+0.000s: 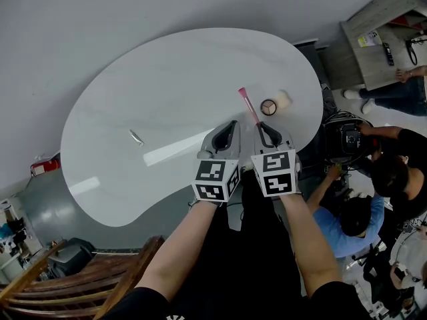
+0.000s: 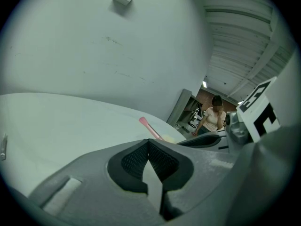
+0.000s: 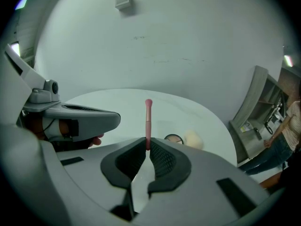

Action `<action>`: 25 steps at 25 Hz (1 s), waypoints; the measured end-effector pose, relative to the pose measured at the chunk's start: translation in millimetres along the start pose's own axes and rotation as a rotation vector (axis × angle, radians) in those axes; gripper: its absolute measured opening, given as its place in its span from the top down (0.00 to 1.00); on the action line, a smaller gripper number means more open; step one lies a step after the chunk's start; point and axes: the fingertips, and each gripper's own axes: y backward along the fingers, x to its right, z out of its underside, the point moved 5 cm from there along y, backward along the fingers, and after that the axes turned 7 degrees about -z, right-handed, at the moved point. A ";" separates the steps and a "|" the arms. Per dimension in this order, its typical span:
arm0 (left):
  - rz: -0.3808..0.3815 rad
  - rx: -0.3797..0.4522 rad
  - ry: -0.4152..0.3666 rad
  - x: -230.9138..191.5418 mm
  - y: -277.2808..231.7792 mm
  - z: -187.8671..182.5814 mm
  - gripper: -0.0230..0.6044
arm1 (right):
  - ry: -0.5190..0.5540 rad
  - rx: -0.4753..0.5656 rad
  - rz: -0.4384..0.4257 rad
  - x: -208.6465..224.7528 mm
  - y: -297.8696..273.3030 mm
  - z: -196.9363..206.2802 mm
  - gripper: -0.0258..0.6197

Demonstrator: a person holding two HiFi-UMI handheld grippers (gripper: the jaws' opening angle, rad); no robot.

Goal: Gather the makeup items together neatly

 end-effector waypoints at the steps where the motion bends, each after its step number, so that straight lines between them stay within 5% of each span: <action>1: -0.001 -0.003 -0.002 2.5 -2.4 1.1 0.95 | -0.002 -0.002 -0.001 3.3 -0.5 2.4 0.90; 25: -0.020 -0.072 -0.013 12.4 -30.7 21.7 0.95 | -0.079 -0.089 -0.025 32.0 -35.5 44.1 0.90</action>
